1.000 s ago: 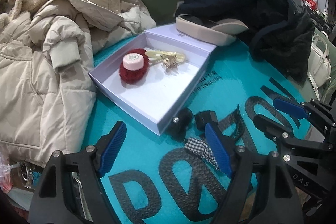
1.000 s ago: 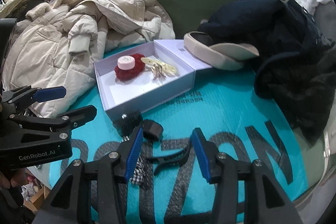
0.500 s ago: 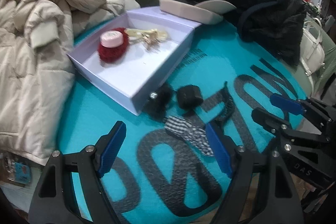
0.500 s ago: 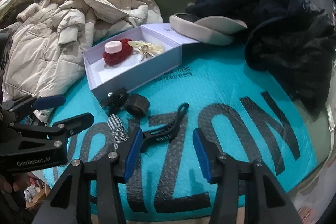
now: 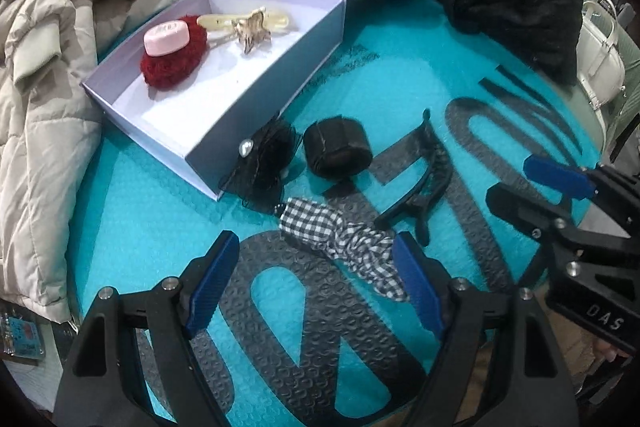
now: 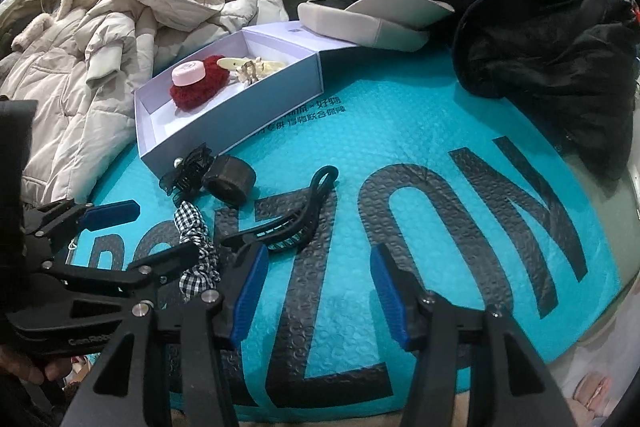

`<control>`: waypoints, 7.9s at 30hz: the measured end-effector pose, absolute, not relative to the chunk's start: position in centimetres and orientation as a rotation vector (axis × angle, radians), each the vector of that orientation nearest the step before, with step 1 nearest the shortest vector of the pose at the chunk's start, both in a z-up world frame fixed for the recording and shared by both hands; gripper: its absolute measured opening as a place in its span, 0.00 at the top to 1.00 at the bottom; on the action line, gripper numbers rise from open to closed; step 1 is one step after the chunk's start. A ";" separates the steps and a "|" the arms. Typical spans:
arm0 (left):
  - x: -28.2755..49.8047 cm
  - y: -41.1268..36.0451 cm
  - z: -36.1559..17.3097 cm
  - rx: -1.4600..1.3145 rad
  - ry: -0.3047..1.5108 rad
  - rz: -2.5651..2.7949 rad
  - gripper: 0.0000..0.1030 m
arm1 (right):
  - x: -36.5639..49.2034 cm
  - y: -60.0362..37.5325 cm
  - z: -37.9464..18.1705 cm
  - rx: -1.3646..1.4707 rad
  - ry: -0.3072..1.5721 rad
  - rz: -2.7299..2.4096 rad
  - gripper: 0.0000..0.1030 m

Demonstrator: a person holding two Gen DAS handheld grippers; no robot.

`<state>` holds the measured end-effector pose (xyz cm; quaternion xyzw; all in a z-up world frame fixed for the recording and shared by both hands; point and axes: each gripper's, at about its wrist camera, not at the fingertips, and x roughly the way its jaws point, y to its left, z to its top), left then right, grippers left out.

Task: Organize objects
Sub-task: 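Move both tools toward the gingham scrunchie and black claw clip, then grasp the gingham scrunchie with the left tool while the right tool grasps the black claw clip, then lift and carry the scrunchie and claw clip over the white box with both tools, then open both tools to drop the scrunchie and claw clip into the box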

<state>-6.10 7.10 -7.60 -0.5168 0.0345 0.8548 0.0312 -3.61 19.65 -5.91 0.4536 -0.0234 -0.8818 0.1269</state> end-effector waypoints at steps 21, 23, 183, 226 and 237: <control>-3.6 2.6 -7.4 -1.626 0.069 2.674 0.24 | -4.4 16.8 -7.6 1.341 -0.045 -2.482 0.44; -3.8 2.6 -7.0 -1.591 0.005 2.683 0.24 | -4.5 16.9 -7.9 1.354 -0.044 -2.489 0.44; -25.7 -2.3 4.8 -1.322 0.099 2.827 0.80 | -23.3 10.9 5.3 0.960 0.103 -2.429 0.79; -33.3 -4.9 -5.1 -1.555 0.126 2.785 0.80 | -31.0 7.4 -4.5 1.106 0.065 -2.285 0.79; -33.5 -4.9 -5.3 -1.600 0.126 2.786 0.79 | -31.7 7.9 -5.4 1.156 0.072 -2.307 0.79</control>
